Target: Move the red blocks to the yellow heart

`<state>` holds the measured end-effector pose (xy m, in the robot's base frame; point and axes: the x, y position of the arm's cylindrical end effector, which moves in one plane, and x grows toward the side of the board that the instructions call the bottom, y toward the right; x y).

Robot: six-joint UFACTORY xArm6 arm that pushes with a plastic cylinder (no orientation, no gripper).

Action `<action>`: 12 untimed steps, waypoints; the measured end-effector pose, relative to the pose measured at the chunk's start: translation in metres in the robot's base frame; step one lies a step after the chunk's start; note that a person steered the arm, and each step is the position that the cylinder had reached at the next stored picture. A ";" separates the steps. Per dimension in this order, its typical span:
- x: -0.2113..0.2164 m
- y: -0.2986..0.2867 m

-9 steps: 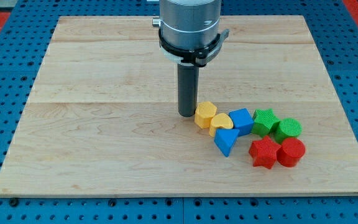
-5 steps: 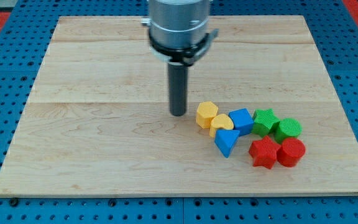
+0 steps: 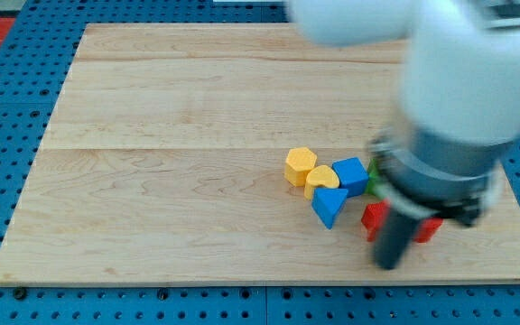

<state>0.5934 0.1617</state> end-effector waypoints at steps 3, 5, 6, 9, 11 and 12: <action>-0.045 0.025; -0.041 0.015; -0.037 0.022; -0.028 -0.093; 0.005 -0.071; -0.002 -0.024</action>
<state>0.5909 0.1381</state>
